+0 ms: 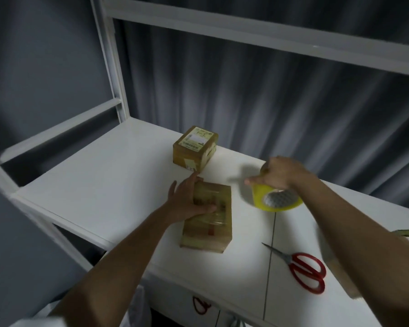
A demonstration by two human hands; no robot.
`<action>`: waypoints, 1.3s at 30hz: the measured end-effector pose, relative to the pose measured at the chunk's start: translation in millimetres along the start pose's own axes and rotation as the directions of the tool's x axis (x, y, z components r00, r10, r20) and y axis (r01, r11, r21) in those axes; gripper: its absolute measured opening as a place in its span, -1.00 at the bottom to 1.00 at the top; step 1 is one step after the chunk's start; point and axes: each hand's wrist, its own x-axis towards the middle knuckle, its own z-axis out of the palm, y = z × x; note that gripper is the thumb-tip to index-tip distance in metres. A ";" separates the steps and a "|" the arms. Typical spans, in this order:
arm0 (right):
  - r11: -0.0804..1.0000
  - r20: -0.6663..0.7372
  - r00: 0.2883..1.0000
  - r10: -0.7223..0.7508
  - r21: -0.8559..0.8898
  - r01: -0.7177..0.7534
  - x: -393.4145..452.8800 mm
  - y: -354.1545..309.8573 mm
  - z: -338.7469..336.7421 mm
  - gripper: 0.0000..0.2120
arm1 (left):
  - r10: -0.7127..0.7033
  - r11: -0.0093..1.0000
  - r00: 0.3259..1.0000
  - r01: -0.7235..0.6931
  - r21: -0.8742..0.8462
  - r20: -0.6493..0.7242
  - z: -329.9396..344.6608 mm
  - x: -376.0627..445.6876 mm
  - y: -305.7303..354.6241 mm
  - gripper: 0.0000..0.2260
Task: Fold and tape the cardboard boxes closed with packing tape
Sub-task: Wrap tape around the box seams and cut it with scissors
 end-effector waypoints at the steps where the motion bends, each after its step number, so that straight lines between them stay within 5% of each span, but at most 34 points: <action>1: 0.999 0.044 0.999 0.013 0.041 -0.014 1.1 4.4 8.3 -0.35 | -0.012 1.000 1.000 0.012 0.000 0.012 0.8 1.0 -0.3 -0.02; 7: 0.998 0.085 0.996 0.011 0.060 -0.016 13.1 6.3 30.3 -0.37 | -0.033 0.995 0.998 0.028 0.092 0.045 1.1 5.3 -3.8 -0.01; 13: 0.994 0.117 0.993 0.012 -0.110 0.001 20.1 -4.1 48.8 -0.29 | 0.027 0.885 0.982 -0.111 0.452 0.189 -3.3 1.5 3.1 -0.02; 18: 0.975 0.101 0.995 -0.003 -0.223 0.025 24.0 -23.2 55.8 -0.27 | 0.031 0.696 0.990 -0.121 0.708 0.139 -2.7 -6.7 44.9 -0.50; 23: 0.972 0.069 0.998 0.005 -0.236 0.011 21.4 -27.3 59.0 -0.29 | -0.299 0.836 0.951 0.218 0.503 0.084 34.4 -5.8 79.2 -0.08; 29: 0.999 -0.012 0.999 0.030 -0.037 -0.030 16.2 -17.5 59.2 -0.23 | -0.192 0.909 0.979 0.206 0.363 -0.076 31.1 -8.2 60.9 -0.23; 33: 0.998 -0.090 0.996 0.003 0.062 0.002 15.1 -23.4 35.8 -0.24 | -0.153 0.986 0.987 0.148 -0.080 -0.052 20.1 -14.2 43.2 -0.21; 36: 0.987 -0.101 0.988 -0.120 -0.115 0.108 14.6 -45.4 2.6 -0.28 | -0.136 0.875 0.986 0.075 -0.478 -0.095 17.4 -22.2 36.8 -0.32; 39: 0.978 -0.043 0.978 -0.206 -0.042 0.204 8.8 -56.5 -26.2 -0.44 | -0.135 0.753 0.990 0.077 -0.654 -0.038 16.8 -26.8 23.9 -0.44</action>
